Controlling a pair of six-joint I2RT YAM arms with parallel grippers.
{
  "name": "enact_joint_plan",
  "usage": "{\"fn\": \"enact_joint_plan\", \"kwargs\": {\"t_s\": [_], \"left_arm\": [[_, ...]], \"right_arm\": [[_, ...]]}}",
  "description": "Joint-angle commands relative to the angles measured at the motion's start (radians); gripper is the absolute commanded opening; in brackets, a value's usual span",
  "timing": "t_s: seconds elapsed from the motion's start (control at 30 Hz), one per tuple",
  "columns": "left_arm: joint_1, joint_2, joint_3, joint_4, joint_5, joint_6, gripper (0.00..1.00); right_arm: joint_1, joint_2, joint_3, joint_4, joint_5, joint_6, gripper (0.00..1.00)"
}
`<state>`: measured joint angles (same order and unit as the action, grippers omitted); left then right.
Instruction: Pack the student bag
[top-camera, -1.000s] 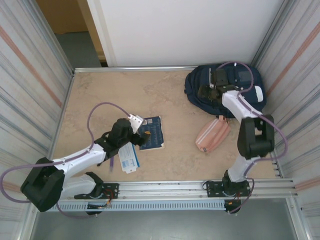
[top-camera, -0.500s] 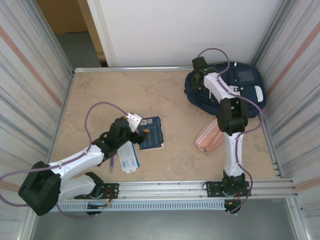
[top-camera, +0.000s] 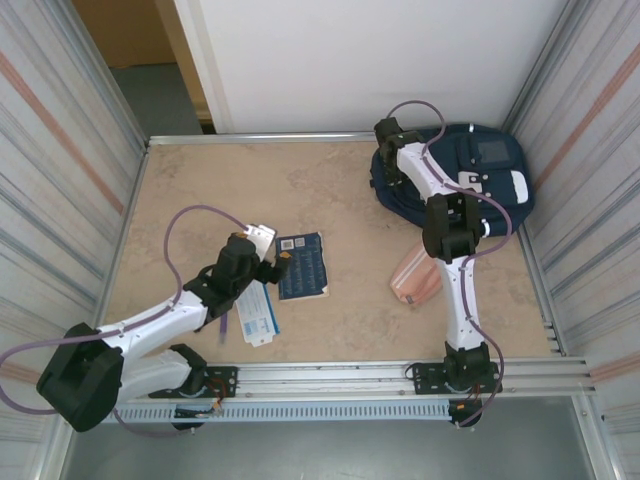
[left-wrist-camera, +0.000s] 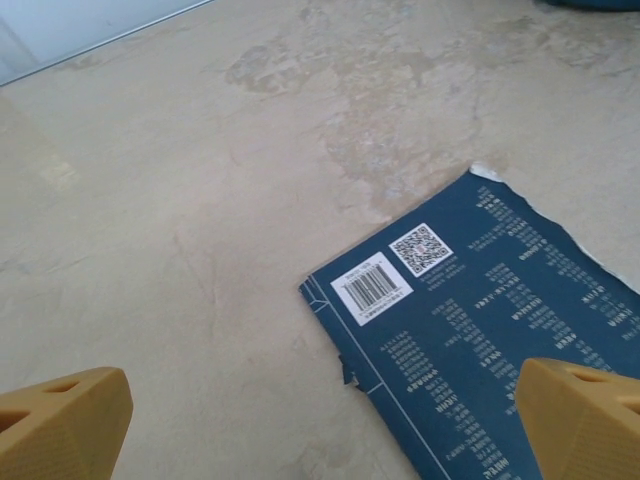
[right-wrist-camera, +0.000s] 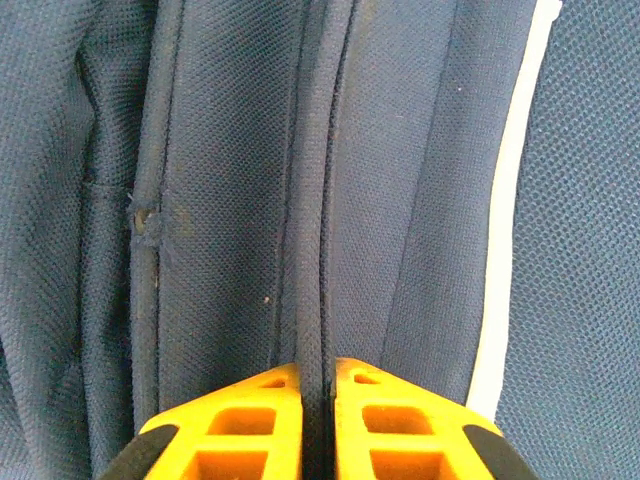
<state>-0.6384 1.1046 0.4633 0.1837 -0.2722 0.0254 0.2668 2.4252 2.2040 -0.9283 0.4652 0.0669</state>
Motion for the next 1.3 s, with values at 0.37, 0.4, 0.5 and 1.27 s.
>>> {"fn": "enact_joint_plan", "kwargs": {"t_s": [0.37,0.4,0.5,1.27], "left_arm": [[0.012,0.004,0.005,0.007,-0.090,-0.096,0.99],[0.013,0.002,0.007,0.005,-0.085,-0.096,0.99],[0.015,0.008,0.006,0.010,-0.062,-0.094,0.99],[0.015,0.090,0.084,-0.042,0.136,-0.119,0.99]], "right_arm": [[0.237,-0.482,-0.639,0.512,-0.178,-0.860,0.00],[0.249,-0.501,-0.649,0.516,-0.195,-0.886,0.00],[0.279,-0.551,-0.685,0.514,-0.250,-0.955,0.00],[0.258,-1.050,-1.192,0.960,-0.387,-0.784,1.00]]}}
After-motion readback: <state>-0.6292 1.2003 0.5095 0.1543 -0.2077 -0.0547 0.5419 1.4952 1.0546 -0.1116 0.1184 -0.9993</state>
